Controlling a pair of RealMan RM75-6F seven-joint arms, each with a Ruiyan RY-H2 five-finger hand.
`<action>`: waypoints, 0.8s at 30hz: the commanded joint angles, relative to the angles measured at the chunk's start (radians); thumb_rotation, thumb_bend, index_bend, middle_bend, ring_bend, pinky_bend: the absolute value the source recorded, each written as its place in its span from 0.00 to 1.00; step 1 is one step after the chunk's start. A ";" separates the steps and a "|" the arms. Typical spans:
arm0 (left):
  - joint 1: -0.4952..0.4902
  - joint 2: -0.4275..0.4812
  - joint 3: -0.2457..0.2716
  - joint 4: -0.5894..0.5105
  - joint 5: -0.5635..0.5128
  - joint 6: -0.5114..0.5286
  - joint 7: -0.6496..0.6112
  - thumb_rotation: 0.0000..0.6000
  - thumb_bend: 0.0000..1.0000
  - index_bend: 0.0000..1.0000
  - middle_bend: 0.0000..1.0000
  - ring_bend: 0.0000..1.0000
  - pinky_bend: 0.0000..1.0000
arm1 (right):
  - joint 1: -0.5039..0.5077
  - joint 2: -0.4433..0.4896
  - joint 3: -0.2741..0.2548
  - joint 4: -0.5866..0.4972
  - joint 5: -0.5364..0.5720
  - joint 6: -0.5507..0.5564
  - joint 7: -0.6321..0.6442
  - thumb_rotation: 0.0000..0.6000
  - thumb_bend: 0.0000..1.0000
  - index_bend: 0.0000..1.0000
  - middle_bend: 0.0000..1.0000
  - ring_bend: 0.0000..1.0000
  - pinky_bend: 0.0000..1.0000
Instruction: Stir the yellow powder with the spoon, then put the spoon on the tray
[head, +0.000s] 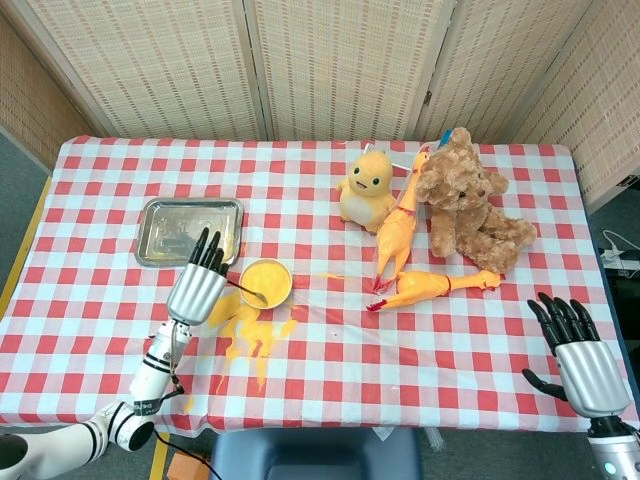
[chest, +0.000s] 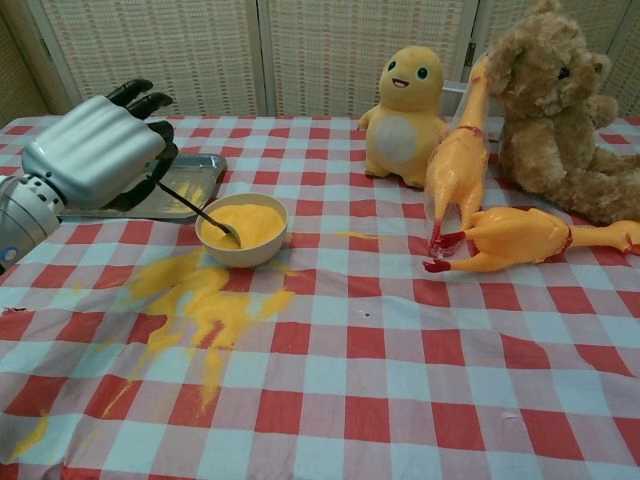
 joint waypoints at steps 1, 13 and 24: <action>-0.007 -0.003 -0.015 0.015 0.006 0.006 -0.008 1.00 0.82 0.84 0.30 0.05 0.00 | -0.001 0.001 0.000 0.000 -0.001 0.003 0.001 1.00 0.07 0.00 0.00 0.00 0.00; -0.087 -0.102 -0.066 0.214 -0.009 -0.050 -0.074 1.00 0.82 0.84 0.31 0.06 0.00 | 0.000 0.003 0.013 0.003 0.022 0.000 0.008 1.00 0.07 0.00 0.00 0.00 0.00; -0.141 -0.194 -0.080 0.378 -0.011 -0.067 -0.104 1.00 0.82 0.84 0.31 0.06 0.00 | 0.004 0.005 0.019 0.005 0.039 -0.010 0.012 1.00 0.07 0.00 0.00 0.00 0.00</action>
